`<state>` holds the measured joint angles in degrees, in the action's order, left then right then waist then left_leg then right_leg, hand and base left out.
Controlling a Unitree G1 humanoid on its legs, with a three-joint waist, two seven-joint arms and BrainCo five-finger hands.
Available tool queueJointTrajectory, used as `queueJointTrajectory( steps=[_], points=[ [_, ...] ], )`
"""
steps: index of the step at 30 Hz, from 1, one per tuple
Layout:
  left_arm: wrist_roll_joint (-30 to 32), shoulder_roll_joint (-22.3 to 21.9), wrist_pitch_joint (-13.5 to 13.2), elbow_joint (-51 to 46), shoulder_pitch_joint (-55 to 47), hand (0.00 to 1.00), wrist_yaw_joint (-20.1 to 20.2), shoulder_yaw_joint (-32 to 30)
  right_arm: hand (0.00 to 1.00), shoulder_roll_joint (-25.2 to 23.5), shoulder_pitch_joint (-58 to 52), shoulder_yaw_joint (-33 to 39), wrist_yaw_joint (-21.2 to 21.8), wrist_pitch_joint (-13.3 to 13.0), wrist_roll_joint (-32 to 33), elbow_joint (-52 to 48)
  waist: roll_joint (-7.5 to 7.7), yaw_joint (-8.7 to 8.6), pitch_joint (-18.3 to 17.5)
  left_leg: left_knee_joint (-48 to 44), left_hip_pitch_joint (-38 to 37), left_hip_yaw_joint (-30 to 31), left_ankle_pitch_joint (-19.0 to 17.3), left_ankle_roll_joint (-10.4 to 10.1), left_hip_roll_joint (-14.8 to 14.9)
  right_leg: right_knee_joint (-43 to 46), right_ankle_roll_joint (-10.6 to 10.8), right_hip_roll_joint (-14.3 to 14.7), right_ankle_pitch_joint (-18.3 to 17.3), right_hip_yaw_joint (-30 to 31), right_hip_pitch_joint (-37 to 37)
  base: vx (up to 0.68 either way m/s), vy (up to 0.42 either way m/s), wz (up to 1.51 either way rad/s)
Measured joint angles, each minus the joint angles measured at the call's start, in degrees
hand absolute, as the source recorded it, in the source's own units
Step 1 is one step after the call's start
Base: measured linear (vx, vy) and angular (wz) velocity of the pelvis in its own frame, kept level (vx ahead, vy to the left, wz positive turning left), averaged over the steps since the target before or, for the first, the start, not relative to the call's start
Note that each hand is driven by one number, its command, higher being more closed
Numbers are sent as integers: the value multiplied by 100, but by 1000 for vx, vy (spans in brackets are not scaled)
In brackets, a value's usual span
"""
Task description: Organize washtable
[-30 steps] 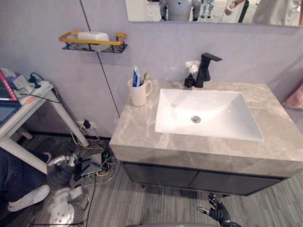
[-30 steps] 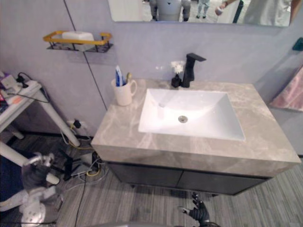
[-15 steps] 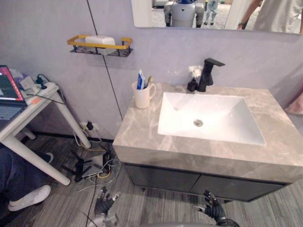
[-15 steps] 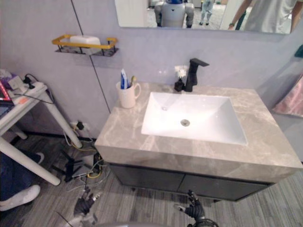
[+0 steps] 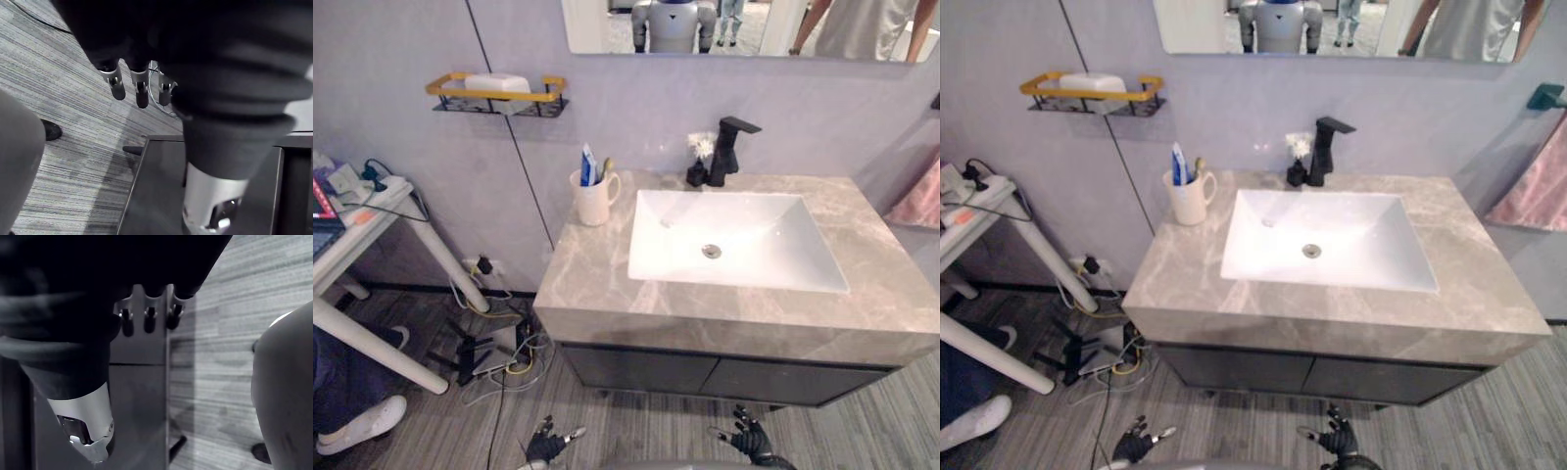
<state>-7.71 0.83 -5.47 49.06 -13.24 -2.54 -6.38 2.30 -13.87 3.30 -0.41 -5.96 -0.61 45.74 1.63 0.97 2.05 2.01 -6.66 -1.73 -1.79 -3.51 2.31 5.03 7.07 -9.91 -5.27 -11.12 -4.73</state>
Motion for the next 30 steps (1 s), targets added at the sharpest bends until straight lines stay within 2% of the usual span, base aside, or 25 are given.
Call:
queueJointTrajectory(
  steps=[3,4,5,6,7,8,9,12,14,15,16,17,18,19,20,21,22,23,24,25,26,28,29,30],
  points=[
    [122,80,1,-29,131,0,-1,0,0,-85,179,-89,-70,22,-14,19,117,27,260,-333,284,96,-93,77,-154,826,60,-242,-381,-13,378,-65,5,26],
    [144,147,9,-69,262,0,-11,-10,0,-90,210,-89,-69,27,-3,-137,133,29,455,-666,480,368,-252,97,-247,1592,89,-407,-613,126,636,-112,-23,91],
    [189,191,21,-68,348,0,-24,-3,0,-113,165,-101,-63,33,-7,-289,197,-17,579,-1007,724,643,-402,115,-326,2238,64,-456,-674,434,908,-115,-36,116],
    [222,205,32,-68,386,0,-30,14,0,-121,90,-112,-69,32,-5,-392,180,-31,579,-1136,864,827,-432,125,-350,2443,64,-427,-673,592,985,-83,-56,147],
    [298,221,52,-78,477,0,-45,57,0,-152,15,-139,-76,28,-5,-532,197,47,586,-1236,1059,1130,-438,135,-366,2750,53,-344,-667,983,1117,-19,-99,154],
    [352,242,68,-114,562,0,-77,77,0,-171,-57,-149,-74,30,-3,-573,188,118,602,-1253,1175,1358,-419,119,-329,2987,-90,-287,-719,1248,1204,16,-129,154],
    [376,248,67,-132,575,0,-110,95,0,-184,-80,-170,-74,31,-2,-631,208,120,593,-1307,1242,1513,-369,80,-326,3072,-161,-298,-771,1261,1187,50,-191,152],
    [388,266,70,-127,653,0,-164,169,0,-215,-77,-344,-66,29,0,-745,235,172,565,-1644,1586,2130,-312,-181,-238,3089,-266,-481,-791,1512,996,37,-329,112],
    [387,243,65,-123,740,0,-214,277,0,-289,144,-493,-63,5,1,-976,161,337,544,-1674,1821,2292,-265,-563,164,2687,-426,-604,-653,1753,988,-19,-458,19],
    [387,241,63,-119,769,0,-253,320,0,-307,219,-526,-62,-1,0,-1003,185,338,520,-1684,1882,2317,-265,-673,272,2538,-265,-584,-705,1798,936,-41,-559,5],
    [389,199,66,-108,785,0,-271,387,0,-312,339,-565,-66,-7,0,-1003,141,323,490,-1575,1926,2387,-233,-779,516,2249,310,-374,-1064,1712,794,-44,-480,0],
    [387,140,62,-108,789,0,-277,401,0,-291,382,-605,-66,-8,2,-1002,71,358,467,-1444,1899,2382,-204,-819,665,2138,410,-287,-1240,1610,776,-92,-639,-19],
    [384,-3,61,-70,828,0,-287,426,0,-195,455,-668,-69,-11,1,-1002,-114,445,461,-1234,1824,2344,-111,-770,958,2098,387,-102,-1602,1450,800,-139,-622,2],
    [385,-176,57,-1,879,0,-277,520,0,-62,418,-676,-69,4,-1,-994,-231,374,506,-1086,1758,2335,261,-650,1073,2473,281,17,-1816,1252,829,-145,-573,37],
    [384,-255,54,-1,882,0,-279,619,0,-8,345,-674,-72,23,-1,-986,-242,320,494,-1030,1751,2274,473,-589,1058,2662,224,20,-1931,1130,835,-135,-479,98],
    [386,-411,52,-4,863,0,-271,763,0,89,228,-680,-73,23,0,-986,-293,281,459,-922,1764,2127,794,-528,1088,2955,69,43,-2129,934,845,-110,-385,100],
    [387,-391,60,-7,894,0,-243,1010,0,132,221,-724,-83,21,-2,-919,-299,263,459,-812,1805,1853,1092,-340,1148,3141,-137,80,-2260,737,878,-112,-373,93],
    [384,-388,65,-5,898,0,-248,1044,0,147,217,-753,-93,18,-3,-868,-289,244,461,-800,1849,1619,1188,-184,1155,3173,-188,86,-2270,610,872,-126,-369,83],
    [384,-384,67,-2,915,0,-253,1055,0,149,219,-758,-102,18,-4,-778,-254,233,462,-906,1916,972,1037,-35,1073,3173,-293,79,-2253,426,880,-92,-280,74],
    [386,-356,68,-7,942,0,-258,1075,0,123,246,-759,-109,17,-4,-724,-216,231,483,-916,1975,611,915,126,1089,3125,-382,75,-2204,256,902,-78,-259,76],
    [387,-340,67,-7,969,0,-259,1101,0,109,281,-755,-110,14,-4,-655,-176,219,505,-1142,2056,225,901,142,1060,3023,-413,15,-2091,101,901,-29,-120,75],
    [411,-222,68,18,1060,0,-250,1288,0,28,397,-672,-107,6,-11,-412,-23,73,574,-2222,2307,-223,497,-255,781,2561,-408,-123,-1771,-228,762,-11,-70,82],
    [461,-155,67,53,1104,0,-244,1385,0,16,437,-658,-104,7,-15,-338,30,52,620,-2541,2322,-378,273,-164,652,2419,-380,-180,-1686,-304,693,2,-20,58],
    [506,-131,65,85,1112,0,-245,1456,0,46,455,-656,-97,9,-21,-311,-18,11,617,-2500,2310,-500,277,-117,628,2314,-358,-102,-1632,-349,639,8,-45,52]
  ],
)
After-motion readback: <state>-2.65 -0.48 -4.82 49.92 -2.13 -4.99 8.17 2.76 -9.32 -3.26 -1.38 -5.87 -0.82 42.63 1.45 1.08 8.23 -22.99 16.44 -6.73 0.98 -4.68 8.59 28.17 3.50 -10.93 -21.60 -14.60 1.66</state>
